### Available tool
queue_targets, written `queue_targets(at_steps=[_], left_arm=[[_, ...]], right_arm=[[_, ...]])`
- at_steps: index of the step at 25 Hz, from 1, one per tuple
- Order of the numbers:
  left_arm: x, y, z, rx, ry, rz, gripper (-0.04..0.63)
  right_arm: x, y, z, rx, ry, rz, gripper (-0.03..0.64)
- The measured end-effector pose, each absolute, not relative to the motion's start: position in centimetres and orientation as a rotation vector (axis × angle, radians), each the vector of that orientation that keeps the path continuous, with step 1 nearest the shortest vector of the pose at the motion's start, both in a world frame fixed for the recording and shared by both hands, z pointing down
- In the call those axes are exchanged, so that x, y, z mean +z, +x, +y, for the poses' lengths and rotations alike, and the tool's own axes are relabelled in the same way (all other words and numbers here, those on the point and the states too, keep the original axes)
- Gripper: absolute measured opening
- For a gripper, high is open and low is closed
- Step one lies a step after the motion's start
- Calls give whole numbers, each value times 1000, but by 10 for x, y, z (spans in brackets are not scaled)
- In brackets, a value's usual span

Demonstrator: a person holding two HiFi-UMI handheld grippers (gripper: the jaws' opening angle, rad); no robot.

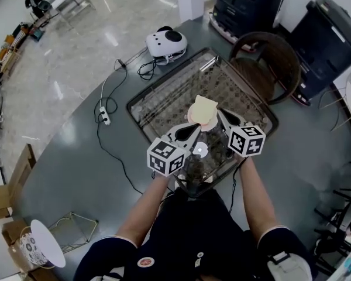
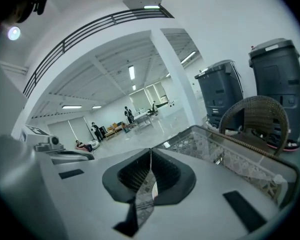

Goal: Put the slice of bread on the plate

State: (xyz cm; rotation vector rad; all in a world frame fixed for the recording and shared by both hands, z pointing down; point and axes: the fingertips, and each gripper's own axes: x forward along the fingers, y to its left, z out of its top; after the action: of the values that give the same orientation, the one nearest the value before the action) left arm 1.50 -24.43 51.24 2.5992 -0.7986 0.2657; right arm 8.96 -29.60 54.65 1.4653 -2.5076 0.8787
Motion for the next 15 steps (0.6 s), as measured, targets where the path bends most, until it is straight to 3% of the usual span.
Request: queue_targets(at_steps=[15], left_arm=[[434, 21, -226, 134, 2722, -731, 6]], right_arm=[[421, 69, -242, 618, 1496, -2747, 8]])
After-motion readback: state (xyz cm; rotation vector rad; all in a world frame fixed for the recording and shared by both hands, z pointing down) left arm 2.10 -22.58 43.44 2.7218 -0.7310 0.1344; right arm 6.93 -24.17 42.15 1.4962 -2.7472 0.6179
